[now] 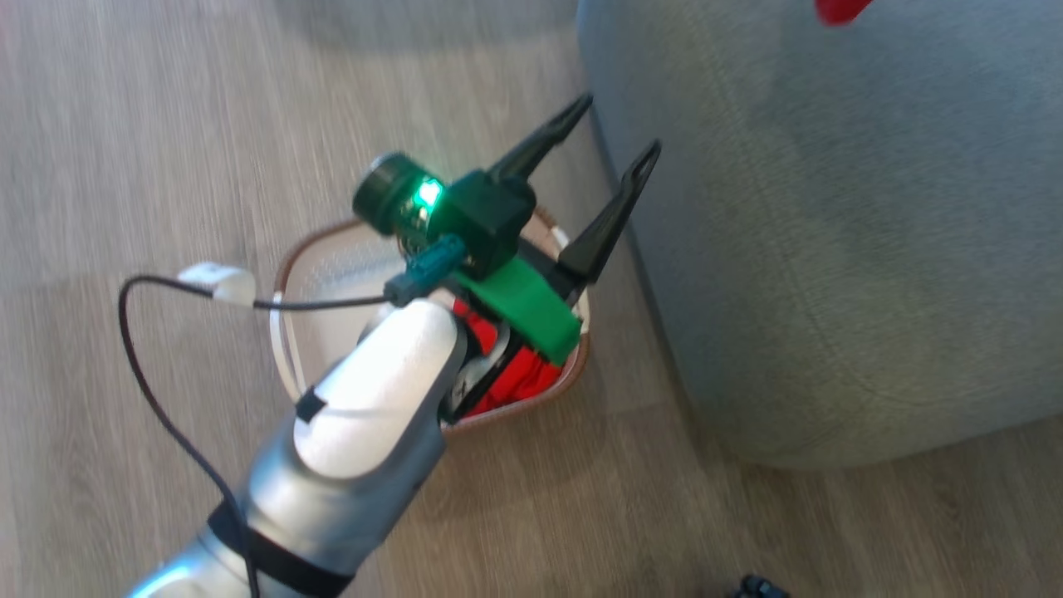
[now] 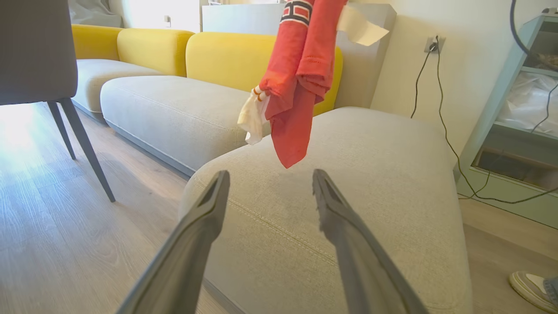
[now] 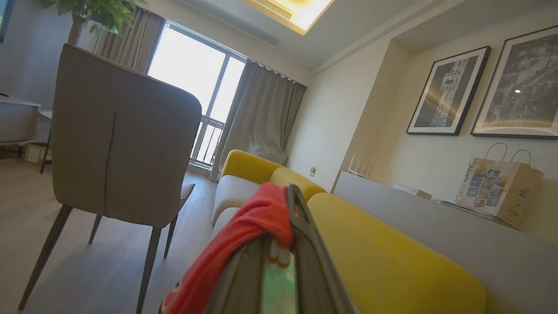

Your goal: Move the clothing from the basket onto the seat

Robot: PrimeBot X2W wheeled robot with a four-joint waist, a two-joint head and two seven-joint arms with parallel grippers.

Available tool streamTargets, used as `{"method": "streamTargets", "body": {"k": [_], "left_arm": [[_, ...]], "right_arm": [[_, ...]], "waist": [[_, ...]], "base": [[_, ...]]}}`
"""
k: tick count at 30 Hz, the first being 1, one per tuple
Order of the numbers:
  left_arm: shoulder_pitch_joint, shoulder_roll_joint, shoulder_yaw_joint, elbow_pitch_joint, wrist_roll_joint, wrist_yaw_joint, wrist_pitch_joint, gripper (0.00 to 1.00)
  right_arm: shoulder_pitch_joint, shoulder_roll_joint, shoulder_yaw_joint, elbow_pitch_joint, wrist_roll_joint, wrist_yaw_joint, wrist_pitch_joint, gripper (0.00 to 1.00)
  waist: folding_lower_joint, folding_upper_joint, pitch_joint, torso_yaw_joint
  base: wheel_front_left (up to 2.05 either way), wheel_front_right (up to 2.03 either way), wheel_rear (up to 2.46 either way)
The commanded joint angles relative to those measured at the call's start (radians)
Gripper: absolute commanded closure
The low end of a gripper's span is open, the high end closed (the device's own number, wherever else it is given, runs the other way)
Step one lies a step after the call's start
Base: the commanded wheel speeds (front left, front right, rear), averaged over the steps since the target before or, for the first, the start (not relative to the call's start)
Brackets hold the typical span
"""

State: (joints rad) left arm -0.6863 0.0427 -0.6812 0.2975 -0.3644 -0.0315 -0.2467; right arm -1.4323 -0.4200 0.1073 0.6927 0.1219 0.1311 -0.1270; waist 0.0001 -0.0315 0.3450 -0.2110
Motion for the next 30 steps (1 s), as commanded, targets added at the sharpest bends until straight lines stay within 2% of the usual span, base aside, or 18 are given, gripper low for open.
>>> {"method": "streamTargets", "body": {"k": [1,5,8,14,19,30], "left_arm": [[-0.051,0.008,0.021,-0.046,0.014,0.004,0.003,0.00],[-0.084,0.012,0.016,-0.070,0.029,0.012,0.017,0.00],[-0.099,0.018,0.012,-0.085,0.039,0.016,0.027,0.00],[-0.115,0.035,0.008,-0.109,0.051,0.024,0.044,0.00],[-0.117,0.046,0.002,-0.122,0.055,0.029,0.055,0.00],[-0.123,0.058,-0.008,-0.133,0.051,0.030,0.068,0.00]], "right_arm": [[-0.054,-0.019,-0.026,-0.005,-0.011,0.000,0.001,1.00],[-0.088,-0.062,-0.049,0.067,-0.033,0.000,-0.020,1.00],[-0.086,-0.071,-0.070,0.120,-0.043,0.000,-0.048,1.00],[-0.026,-0.043,-0.108,0.238,-0.066,0.000,-0.082,1.00],[0.037,-0.015,-0.092,0.349,-0.076,0.000,-0.068,1.00],[0.082,-0.001,-0.094,0.483,-0.094,0.000,-0.072,1.00]], "waist": [[-0.0001,0.0000,0.066,0.030],[-0.0001,0.0000,0.124,0.036],[-0.0001,0.0000,0.158,0.036],[-0.0001,0.0000,0.207,0.026],[-0.0001,0.0000,0.231,0.021],[-0.0001,0.0000,0.267,0.029]], "base": [[0.00,0.00,0.00],[0.00,0.00,0.00],[0.00,0.00,0.00],[0.00,0.00,0.00],[0.00,0.00,0.00],[0.00,0.00,0.00]]}}
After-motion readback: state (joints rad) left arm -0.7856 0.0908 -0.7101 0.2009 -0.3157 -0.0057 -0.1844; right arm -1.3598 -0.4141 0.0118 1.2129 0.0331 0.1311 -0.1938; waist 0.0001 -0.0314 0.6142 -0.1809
